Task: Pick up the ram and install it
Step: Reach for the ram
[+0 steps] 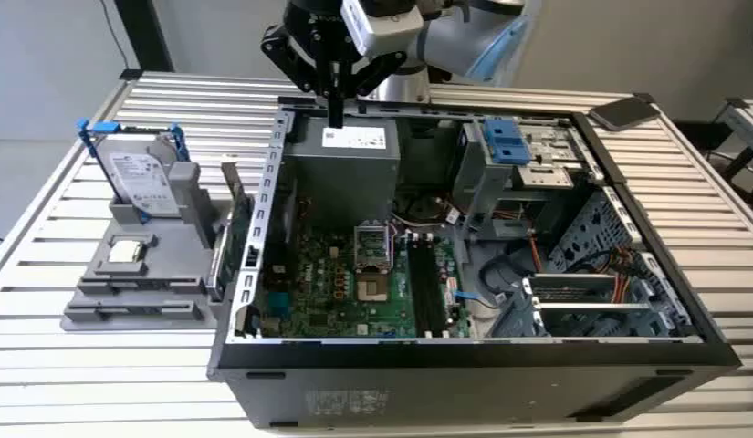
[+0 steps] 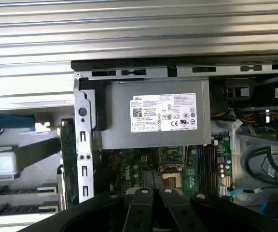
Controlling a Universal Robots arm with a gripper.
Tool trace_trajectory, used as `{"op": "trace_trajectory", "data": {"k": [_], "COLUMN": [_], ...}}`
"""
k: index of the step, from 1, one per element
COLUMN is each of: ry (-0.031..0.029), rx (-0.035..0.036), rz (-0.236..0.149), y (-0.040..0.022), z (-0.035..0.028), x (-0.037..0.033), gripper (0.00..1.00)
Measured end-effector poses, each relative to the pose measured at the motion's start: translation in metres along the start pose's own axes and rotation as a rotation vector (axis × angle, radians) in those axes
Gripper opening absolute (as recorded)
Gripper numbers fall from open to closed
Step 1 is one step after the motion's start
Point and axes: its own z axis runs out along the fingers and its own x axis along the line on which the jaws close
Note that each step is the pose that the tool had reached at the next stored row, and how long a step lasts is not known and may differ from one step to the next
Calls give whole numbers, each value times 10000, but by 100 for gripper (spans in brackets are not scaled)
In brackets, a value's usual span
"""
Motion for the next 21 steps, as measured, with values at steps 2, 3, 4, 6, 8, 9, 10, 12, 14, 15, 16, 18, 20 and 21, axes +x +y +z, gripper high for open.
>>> {"op": "trace_trajectory", "data": {"k": [2, 3, 4, 6, 8, 9, 10, 12, 14, 15, 16, 18, 20, 21], "ry": [0, 0, 0, 0, 0, 0, 0, 0, 0, 0, 0, 0, 0, 1], "rx": [0, 0, 0, 1, 0, 0, 0, 0, 0, 0, 0, 0, 0, 1], "rz": [0, 0, 0, 0, 0, 0, 0, 0, 0, 0, 0, 0, 1, 0], "y": [0, 0, 0, 0, 0, 0, 0, 0, 0, 0, 0, 0, -1, -2], "z": [0, 0, 0, 0, 0, 0, 0, 0, 0, 0, 0, 0, 0, -1], "x": [0, 0, 0, 0, 0, 0, 0, 0, 0, 0, 0, 2, 19, 30], "gripper": [0, 0, 0, 0, 0, 0, 0, 0, 0, 0, 0, 0, 0, 0]}}
